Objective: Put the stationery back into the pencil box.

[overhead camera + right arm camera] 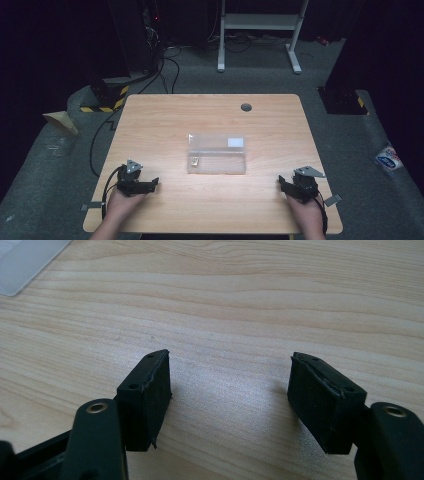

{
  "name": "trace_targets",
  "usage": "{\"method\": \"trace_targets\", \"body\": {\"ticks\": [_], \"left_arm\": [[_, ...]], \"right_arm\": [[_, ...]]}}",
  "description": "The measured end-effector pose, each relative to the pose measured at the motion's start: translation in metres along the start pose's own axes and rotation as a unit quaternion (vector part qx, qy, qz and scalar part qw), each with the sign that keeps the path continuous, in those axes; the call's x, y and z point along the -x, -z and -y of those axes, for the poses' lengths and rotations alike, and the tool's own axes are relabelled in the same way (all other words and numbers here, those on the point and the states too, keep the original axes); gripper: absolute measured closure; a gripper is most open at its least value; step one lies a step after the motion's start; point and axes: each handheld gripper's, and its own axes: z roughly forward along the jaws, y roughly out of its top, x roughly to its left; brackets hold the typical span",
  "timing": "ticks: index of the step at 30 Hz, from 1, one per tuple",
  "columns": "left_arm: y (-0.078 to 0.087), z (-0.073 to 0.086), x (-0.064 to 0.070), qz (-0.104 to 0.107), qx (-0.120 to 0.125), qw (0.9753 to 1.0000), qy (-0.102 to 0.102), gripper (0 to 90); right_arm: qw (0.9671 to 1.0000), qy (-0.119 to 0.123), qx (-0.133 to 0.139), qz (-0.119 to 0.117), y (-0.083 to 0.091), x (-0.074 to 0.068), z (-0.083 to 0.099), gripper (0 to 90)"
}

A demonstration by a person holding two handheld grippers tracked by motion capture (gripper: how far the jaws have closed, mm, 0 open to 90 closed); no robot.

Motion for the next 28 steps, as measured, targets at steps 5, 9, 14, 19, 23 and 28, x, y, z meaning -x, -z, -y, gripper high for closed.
{"method": "trace_targets", "body": {"ticks": [5,9,14,19,23,28], "left_arm": [[0.008,0.017,0.0,0.004,0.024,0.9996,-0.01,6.7],[0.011,0.021,0.005,0.003,0.04,0.999,-0.017,14.8],[0.009,0.02,0.002,0.008,0.038,0.9992,-0.006,15.3],[0.009,0.02,0.002,0.008,0.038,0.9992,-0.006,15.3],[0.009,0.02,0.002,0.008,0.038,0.9992,-0.005,15.3],[0.009,0.02,0.002,0.008,0.038,0.9992,-0.005,15.3]], "right_arm": [[1.0,0.0,0.0,0.001,0.0,0.0,0.0,33.3],[1.0,0.001,0.001,0.001,0.0,0.0,0.0,33.5],[1.0,0.001,0.0,0.001,0.001,-0.001,0.001,33.6],[1.0,0.002,0.0,0.002,0.001,-0.001,0.001,33.6],[1.0,0.002,0.0,0.002,0.001,-0.001,0.001,33.5],[1.0,0.0,0.0,0.0,0.001,-0.001,0.001,33.4]]}}
